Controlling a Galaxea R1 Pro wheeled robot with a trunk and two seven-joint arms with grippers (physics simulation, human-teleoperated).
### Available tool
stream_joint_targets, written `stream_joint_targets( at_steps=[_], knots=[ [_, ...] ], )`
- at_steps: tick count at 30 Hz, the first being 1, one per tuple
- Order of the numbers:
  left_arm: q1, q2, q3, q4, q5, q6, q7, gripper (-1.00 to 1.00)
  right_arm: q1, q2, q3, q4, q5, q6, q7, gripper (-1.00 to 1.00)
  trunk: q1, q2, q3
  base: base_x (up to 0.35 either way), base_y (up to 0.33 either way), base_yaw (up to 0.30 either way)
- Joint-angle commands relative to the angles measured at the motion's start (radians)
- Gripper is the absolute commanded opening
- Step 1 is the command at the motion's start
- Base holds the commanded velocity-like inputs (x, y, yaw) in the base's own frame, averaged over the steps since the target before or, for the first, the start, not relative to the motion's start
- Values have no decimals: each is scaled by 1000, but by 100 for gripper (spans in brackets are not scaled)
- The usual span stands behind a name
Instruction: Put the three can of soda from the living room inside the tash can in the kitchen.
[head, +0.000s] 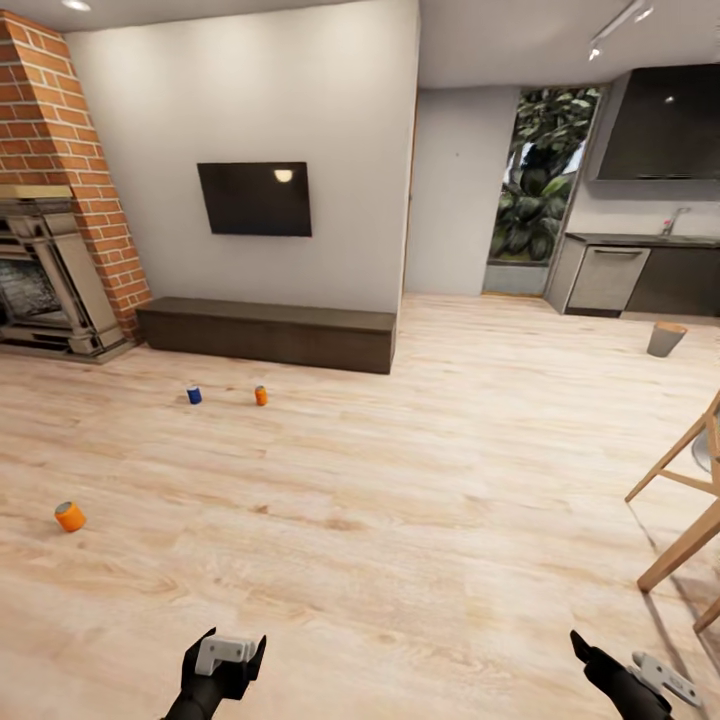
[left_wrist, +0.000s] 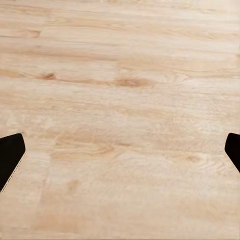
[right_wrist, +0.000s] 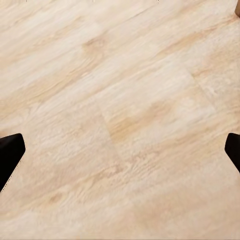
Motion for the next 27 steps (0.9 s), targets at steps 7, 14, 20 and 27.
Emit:
stream_joint_targets(
  at_steps=[7, 14, 20, 27],
  knots=[
    [0, 0, 2, 2, 0, 1, 0, 100, 0, -2, -1, 0, -4, 0, 0, 100, 0, 0, 0, 261, 230, -213],
    [0, -1, 4, 3, 0, 1, 0, 100, 0, -3, -2, 0, -5, 0, 0, 100, 0, 0, 2, 263, 230, -241],
    [0, -1, 2, 4, -1, 2, 1, 100, 0, -4, -2, 0, -7, 0, 0, 100, 0, 0, 5, 270, 199, -244],
    [0, -1, 0, 3, -1, 1, 1, 100, 0, -4, -3, 0, -6, 0, 0, 100, 0, 0, 9, 276, 85, -245]
  ],
)
